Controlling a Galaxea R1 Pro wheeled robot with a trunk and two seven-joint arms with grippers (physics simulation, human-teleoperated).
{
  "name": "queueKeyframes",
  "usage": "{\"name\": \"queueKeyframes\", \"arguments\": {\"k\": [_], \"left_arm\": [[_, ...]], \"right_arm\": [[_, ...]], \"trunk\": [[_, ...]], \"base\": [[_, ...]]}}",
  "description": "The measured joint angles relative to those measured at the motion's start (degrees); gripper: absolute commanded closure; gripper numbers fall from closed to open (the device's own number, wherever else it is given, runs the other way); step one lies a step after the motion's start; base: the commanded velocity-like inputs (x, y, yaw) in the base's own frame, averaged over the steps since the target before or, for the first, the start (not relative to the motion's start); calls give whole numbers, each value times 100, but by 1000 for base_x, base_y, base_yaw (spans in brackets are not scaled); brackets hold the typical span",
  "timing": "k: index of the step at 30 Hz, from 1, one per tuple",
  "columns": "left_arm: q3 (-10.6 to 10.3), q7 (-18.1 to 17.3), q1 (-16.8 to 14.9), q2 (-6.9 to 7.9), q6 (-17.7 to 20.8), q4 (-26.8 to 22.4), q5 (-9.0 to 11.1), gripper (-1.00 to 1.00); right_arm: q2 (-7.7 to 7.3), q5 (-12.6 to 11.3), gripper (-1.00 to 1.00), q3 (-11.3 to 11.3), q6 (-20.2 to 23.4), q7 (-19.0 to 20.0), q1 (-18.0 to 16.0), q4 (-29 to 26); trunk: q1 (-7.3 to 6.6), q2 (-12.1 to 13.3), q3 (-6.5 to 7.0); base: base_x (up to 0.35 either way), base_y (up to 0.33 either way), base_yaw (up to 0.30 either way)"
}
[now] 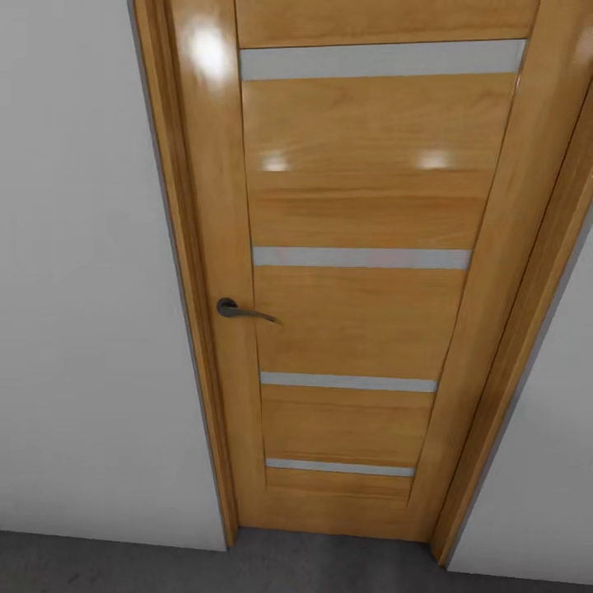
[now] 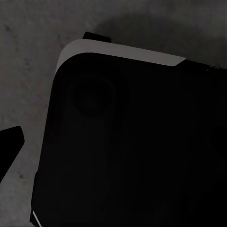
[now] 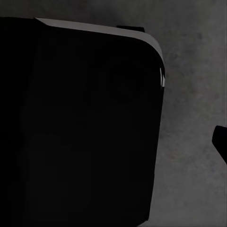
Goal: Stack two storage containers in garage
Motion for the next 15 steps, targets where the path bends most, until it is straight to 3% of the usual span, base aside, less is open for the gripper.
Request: {"name": "queueKeyframes", "arguments": {"k": [9,15], "left_arm": [[3,0,0,7,5,0,7,-100],[3,0,0,8,5,0,10,-100]], "right_arm": [[-5,0,-100,-1,4,0,0,0],[-6,0,-100,0,9,20,-1,0]], "trunk": [[0,0,0],[0,-1,0]], "base": [[0,-159,-1],[0,-34,0]]}}
